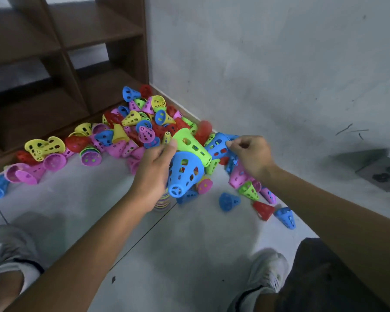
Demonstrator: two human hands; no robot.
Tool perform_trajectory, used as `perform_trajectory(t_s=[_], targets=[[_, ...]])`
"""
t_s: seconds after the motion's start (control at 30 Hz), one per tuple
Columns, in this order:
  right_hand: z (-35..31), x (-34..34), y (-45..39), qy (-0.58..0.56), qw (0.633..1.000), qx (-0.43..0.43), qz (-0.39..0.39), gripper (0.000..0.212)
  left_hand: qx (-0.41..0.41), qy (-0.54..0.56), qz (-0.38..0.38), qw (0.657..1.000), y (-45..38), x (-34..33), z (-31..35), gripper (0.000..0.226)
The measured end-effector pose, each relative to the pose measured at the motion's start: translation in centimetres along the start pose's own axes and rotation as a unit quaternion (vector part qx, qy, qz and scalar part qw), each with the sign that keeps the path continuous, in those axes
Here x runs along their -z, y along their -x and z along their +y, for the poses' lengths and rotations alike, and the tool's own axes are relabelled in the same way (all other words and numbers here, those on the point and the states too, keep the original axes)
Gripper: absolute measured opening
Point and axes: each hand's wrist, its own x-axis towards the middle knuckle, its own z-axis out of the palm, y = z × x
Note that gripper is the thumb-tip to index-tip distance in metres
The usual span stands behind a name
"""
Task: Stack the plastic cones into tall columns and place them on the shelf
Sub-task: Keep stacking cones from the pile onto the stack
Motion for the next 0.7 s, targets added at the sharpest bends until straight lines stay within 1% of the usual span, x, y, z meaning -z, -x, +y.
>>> perform_trajectory(t_s=[0.13, 0.27, 0.37, 0.47, 0.57, 0.7], targets=[[-2.5, 0.9, 0.5, 0.019, 0.999, 0.037, -0.024, 0.025, 0.111, 0.085, 0.041, 0.989, 0.6, 1.3, 0.5, 0.041], [-4.5, 1.5, 1.5, 0.052, 0.994, 0.081, -0.057, 0.027, 0.188, 0.113, 0.067, 0.973, 0.6, 2.4, 0.2, 0.03], [-4.9, 1.3, 1.7, 0.038, 0.993, 0.089, -0.061, 0.023, 0.223, 0.106, 0.084, 0.965, 0.3, 3.0, -0.2, 0.028], [-4.8, 0.5, 1.6, 0.008, 0.995, 0.077, -0.058, 0.021, 0.237, 0.109, 0.085, 0.962, 0.2, 3.5, -0.4, 0.027], [-4.8, -0.2, 1.6, -0.009, 0.996, 0.061, -0.063, 0.02, 0.252, 0.143, 0.089, 0.953, 0.1, 3.6, -0.2, 0.026], [-5.0, -0.7, 1.5, -0.016, 0.995, 0.065, -0.075, 0.018, 0.28, 0.173, 0.096, 0.939, 0.1, 3.9, -0.3, 0.024]])
